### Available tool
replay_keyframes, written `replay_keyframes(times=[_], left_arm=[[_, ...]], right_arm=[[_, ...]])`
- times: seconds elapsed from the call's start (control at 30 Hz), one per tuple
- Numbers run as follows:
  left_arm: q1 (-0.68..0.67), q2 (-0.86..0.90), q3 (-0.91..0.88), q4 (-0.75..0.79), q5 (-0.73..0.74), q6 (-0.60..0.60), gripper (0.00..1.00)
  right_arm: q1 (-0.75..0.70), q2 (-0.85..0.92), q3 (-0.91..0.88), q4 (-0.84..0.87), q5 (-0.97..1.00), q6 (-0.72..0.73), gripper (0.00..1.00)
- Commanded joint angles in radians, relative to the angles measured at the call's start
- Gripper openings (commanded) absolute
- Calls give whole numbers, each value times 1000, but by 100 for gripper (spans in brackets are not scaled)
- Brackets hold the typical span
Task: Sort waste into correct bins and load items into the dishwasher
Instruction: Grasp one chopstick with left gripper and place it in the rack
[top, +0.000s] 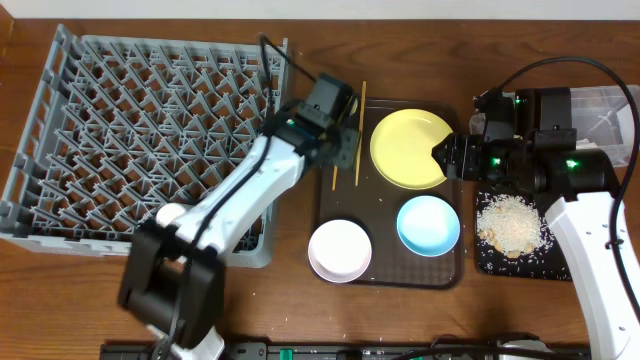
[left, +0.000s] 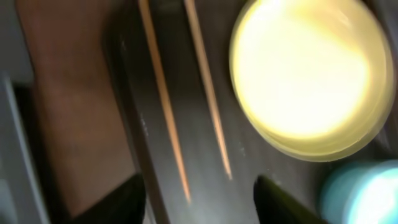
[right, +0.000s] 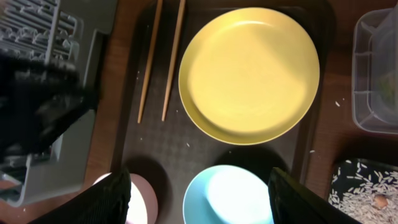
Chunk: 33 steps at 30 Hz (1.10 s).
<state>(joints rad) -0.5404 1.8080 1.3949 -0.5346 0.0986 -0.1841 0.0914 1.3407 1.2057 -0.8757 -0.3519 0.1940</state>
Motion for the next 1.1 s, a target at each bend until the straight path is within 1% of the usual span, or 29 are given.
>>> replay_keyframes(times=[0.0, 0.1, 0.33, 0.47, 0.57, 0.63, 0.67, 0.8, 0.9, 0.97, 1.0, 1.07], left_arm=[[2, 71, 12, 81, -140, 7, 55], [6, 137, 12, 157, -155, 6, 56], [7, 242, 12, 248, -152, 6, 55], [7, 286, 12, 276, -152, 6, 55], [7, 314, 12, 292, -152, 6, 53], [7, 332, 12, 313, -152, 6, 50], [7, 341, 12, 319, -152, 6, 45], [7, 363, 12, 310, -152, 5, 35], [7, 362, 12, 297, -151, 2, 23], [7, 351, 12, 292, -151, 2, 19], [7, 339, 12, 286, -151, -14, 15], [7, 303, 12, 274, -151, -55, 9]], right_arm=[[9, -3, 17, -5, -12, 11, 68], [20, -1, 17, -5, -12, 16, 68], [21, 3, 16, -7, -11, 15, 68], [21, 6, 16, -8, -12, 16, 68], [21, 8, 15, -8, -11, 15, 68], [21, 8, 15, -8, -12, 15, 68], [21, 8, 15, -9, -12, 16, 68], [21, 8, 15, -8, -12, 16, 67], [21, 8, 15, -8, -12, 16, 66], [21, 8, 15, -8, -12, 19, 66], [21, 8, 15, -9, -12, 19, 66], [21, 8, 15, -10, -12, 19, 65]])
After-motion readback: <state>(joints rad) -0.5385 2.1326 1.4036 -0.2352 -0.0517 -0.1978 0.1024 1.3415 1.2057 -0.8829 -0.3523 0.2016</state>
